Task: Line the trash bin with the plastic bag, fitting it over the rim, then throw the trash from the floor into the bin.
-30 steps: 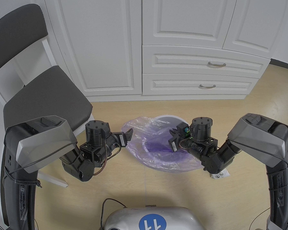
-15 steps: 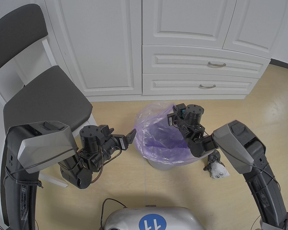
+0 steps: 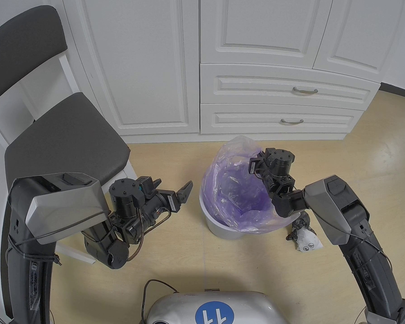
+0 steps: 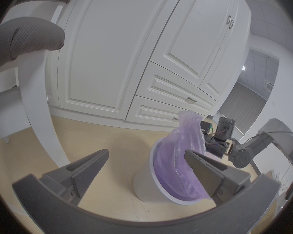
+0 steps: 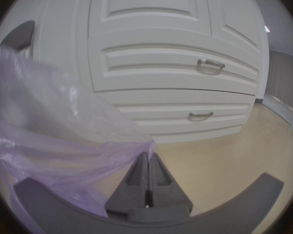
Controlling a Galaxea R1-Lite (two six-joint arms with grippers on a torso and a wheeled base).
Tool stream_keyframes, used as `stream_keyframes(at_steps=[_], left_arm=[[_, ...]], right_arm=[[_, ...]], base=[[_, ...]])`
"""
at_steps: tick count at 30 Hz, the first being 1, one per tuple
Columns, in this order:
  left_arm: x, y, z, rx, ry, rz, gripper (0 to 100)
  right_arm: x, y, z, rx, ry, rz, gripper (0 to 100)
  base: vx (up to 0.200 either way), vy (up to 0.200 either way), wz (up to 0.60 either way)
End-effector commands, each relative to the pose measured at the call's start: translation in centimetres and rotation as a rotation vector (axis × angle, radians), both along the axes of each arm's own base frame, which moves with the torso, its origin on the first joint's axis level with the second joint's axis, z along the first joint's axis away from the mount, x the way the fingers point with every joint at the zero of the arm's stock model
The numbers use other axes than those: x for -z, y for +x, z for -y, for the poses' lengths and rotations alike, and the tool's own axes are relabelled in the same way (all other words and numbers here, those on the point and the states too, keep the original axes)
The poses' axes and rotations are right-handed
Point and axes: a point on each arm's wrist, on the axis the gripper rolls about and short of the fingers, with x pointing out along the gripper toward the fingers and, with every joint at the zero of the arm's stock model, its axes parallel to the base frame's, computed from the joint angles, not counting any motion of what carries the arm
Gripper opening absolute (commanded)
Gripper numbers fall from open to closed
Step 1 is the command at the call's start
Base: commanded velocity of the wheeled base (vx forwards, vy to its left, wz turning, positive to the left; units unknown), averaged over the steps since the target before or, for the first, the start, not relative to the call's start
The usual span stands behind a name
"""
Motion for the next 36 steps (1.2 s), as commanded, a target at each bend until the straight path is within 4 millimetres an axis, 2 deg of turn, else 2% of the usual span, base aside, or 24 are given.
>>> stream_keyframes(at_steps=[1,6,7,11,15,18,21,23,24,28,33,36], left_arm=[[0.3,-0.2,0.2,0.007,0.001,-0.004,100],[0.4,-0.3,0.4,0.012,0.003,-0.007,100],[0.4,-0.3,0.4,0.012,0.003,-0.008,100],[0.4,-0.4,0.6,0.017,0.003,-0.008,100],[-0.1,-0.7,0.9,0.021,0.001,-0.002,100],[-1.2,-1.2,0.9,0.025,-0.002,0.011,100],[-2.5,-1.6,0.9,0.030,-0.001,0.029,100],[-2.9,-1.7,0.9,0.030,0.003,0.032,100],[-3.8,-1.9,0.8,0.021,0.016,0.028,100],[-6.1,-2.6,0.8,-0.026,0.053,-0.023,100],[-7.6,-2.9,0.9,-0.065,0.078,-0.059,100],[-8.2,-3.1,0.9,-0.081,0.075,-0.050,100]], right_arm=[[-3.4,-0.1,-0.1,-0.007,0.068,0.059,0],[-4.1,-0.5,-1.1,-0.029,0.118,0.067,0],[-4.0,-0.6,-1.2,-0.032,0.117,0.066,100],[-3.7,-0.7,-1.5,-0.040,0.134,0.069,100],[-6.2,-1.5,-1.0,-0.044,0.144,0.091,100],[-7.6,-3.8,-0.2,-0.128,0.143,0.043,100],[-10.3,-7.7,1.0,-0.253,0.154,-0.043,100],[-10.9,-8.6,1.5,-0.271,0.151,-0.065,100],[-11.9,-10.1,2.1,-0.295,0.143,-0.094,100],[-14.6,-13.1,3.2,-0.318,0.127,-0.110,100],[-17.5,-16.0,4.5,-0.301,0.084,-0.257,100],[-17.6,-16.2,5.5,-0.270,0.072,-0.336,100]], base=[[0.000,0.000,0.00],[0.000,0.000,0.00],[0.000,0.000,0.00],[0.000,0.000,0.00],[0.000,0.000,0.00],[0.000,0.000,0.00],[0.000,0.000,0.00],[0.000,0.000,0.00],[0.000,0.000,0.00],[0.000,0.000,0.00],[0.000,0.000,0.00],[0.000,0.000,0.00]])
